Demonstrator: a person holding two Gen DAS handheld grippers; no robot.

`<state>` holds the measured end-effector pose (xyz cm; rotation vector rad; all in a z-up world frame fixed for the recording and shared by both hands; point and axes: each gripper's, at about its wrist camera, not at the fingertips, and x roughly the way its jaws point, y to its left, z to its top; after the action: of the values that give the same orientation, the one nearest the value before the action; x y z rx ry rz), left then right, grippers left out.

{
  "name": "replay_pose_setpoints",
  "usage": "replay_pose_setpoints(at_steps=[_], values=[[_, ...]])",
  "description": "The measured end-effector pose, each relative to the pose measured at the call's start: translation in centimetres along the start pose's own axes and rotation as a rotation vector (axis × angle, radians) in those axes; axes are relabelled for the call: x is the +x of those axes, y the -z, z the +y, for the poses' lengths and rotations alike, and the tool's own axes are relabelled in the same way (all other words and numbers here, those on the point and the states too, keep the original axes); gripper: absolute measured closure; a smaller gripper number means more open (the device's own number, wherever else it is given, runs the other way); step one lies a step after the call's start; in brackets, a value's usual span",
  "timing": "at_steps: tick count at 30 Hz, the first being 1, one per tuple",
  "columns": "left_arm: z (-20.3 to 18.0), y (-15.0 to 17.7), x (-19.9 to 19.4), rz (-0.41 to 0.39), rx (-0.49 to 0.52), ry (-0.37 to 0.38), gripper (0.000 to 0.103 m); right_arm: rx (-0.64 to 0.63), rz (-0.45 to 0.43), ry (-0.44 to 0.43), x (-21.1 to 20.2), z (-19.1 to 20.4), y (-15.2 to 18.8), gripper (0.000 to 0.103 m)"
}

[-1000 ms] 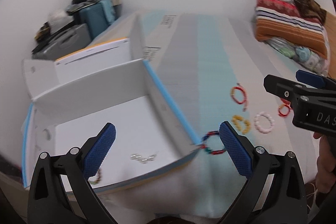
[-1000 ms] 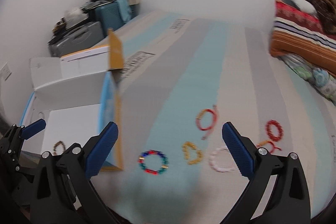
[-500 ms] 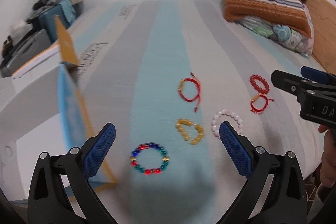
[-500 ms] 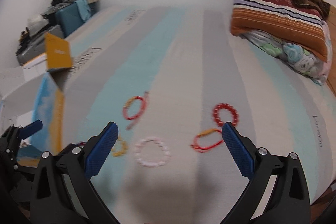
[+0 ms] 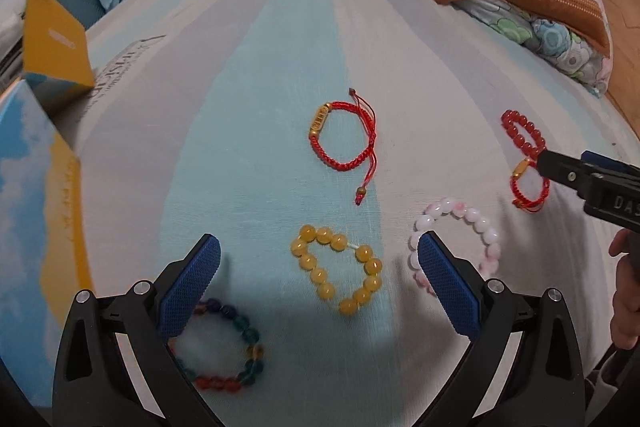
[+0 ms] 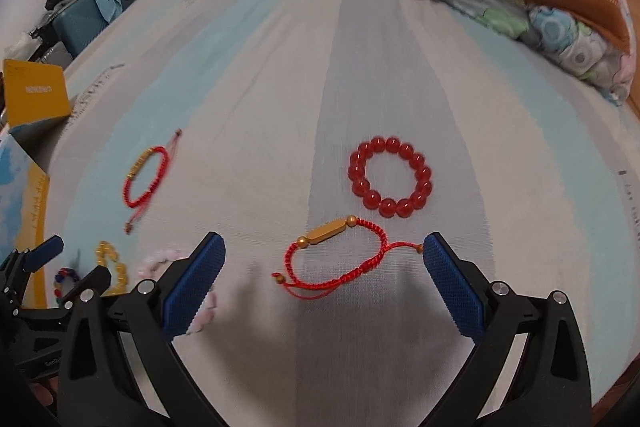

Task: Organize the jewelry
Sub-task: 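Grasp the yellow bead bracelet with left tool while right tool grasps red cord bracelet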

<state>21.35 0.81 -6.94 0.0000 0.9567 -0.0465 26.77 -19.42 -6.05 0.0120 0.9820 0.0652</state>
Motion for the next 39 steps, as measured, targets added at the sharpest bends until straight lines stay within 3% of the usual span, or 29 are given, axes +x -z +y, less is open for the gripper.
replay_pose_setpoints(at_steps=[7, 11, 14, 19, 24, 29, 31, 39], values=[[-0.3, -0.2, 2.1, 0.028, -0.005, 0.028, 0.009, 0.035, 0.069, -0.025, 3.3, -0.6, 0.0, 0.009], [0.0, -0.3, 3.1, 0.049, -0.010, 0.018, 0.018, 0.042, 0.112, -0.017, 4.8, -0.7, 0.0, 0.026], [-0.1, -0.2, 3.0, 0.045, -0.007, 0.005, 0.025, 0.049, 0.100, 0.000, 4.9, -0.6, 0.1, 0.032], [-0.2, 0.3, 2.6, 0.044, 0.001, -0.003, 0.044, 0.056, 0.089, 0.010, 4.6, -0.5, 0.4, 0.051], [0.0, 0.4, 2.4, 0.050, 0.002, 0.009, 0.052, 0.031, 0.077, 0.021, 4.4, -0.3, 0.6, 0.077], [0.3, 0.5, 2.2, 0.056, -0.005, 0.019, 0.070, 0.015, 0.064, 0.027, 4.2, -0.1, 0.7, 0.089], [0.5, 0.5, 2.1, 0.058, -0.006, 0.034, 0.085, 0.016, 0.056, 0.025, 4.0, -0.1, 0.7, 0.091], [0.5, 0.7, 1.5, 0.039, -0.009, 0.054, 0.089, 0.015, 0.022, 0.011, 2.9, 0.0, 0.8, 0.091]])
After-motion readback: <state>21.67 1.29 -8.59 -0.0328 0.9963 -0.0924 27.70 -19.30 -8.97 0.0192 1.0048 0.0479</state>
